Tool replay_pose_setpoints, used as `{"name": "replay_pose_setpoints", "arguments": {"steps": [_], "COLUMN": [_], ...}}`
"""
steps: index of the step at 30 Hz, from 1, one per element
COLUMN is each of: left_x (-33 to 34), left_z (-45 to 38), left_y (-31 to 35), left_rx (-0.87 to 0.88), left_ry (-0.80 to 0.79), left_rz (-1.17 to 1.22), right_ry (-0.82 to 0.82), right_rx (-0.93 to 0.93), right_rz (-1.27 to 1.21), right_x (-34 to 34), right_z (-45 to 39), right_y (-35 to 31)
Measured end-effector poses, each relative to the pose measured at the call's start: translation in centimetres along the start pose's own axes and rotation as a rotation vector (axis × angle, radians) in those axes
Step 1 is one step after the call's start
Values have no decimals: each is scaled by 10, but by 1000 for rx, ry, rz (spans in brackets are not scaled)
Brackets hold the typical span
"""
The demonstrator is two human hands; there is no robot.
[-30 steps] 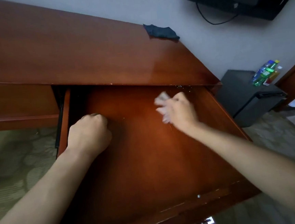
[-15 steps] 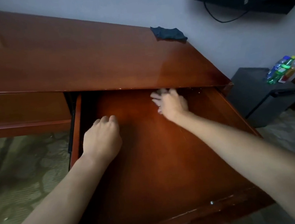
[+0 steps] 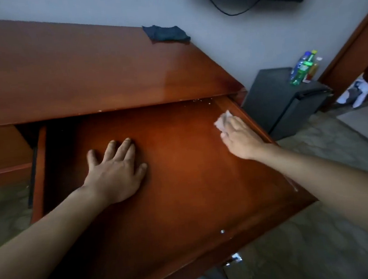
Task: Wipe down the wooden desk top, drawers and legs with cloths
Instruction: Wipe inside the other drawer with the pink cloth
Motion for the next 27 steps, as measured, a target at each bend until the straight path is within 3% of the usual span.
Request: {"name": "replay_pose_setpoints", "arguments": {"steps": [1, 5, 8, 10, 15, 23, 27], "left_x": [-2, -9, -6, -2, 5, 5, 5], "left_z": [-6, -35, -44, -45, -48, -54, -62], "left_y": [10, 53, 73, 75, 74, 67, 64], "left_rx": [50, 146, 126, 110, 110, 119, 110], "left_ry": [23, 40, 31, 48, 57, 80, 61], "left_rz": [-16, -5, -7, -34, -52, -55, -68], "right_ry": [-30, -228, -399, -373, -272, -160, -210], "right_rx": [-17, -403, -516, -459, -66, 115, -33], "right_rz": [-41, -147, -176, -76, 81, -174, -4], "right_x": [4, 22, 17, 5, -4, 1, -5], "right_z": [8, 81, 117, 114, 77, -40, -1], "right_y": [-5, -75, -64, -30, 36, -3, 10]}}
Point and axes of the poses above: each hand's wrist, its own z-axis away from the middle knuckle, its own x-axis out of the palm, y = z × x, the point moved 5 cm from there along -z, towards the middle knuckle, and after that the axes turned 9 degrees about -z, right-handed, at the moved point
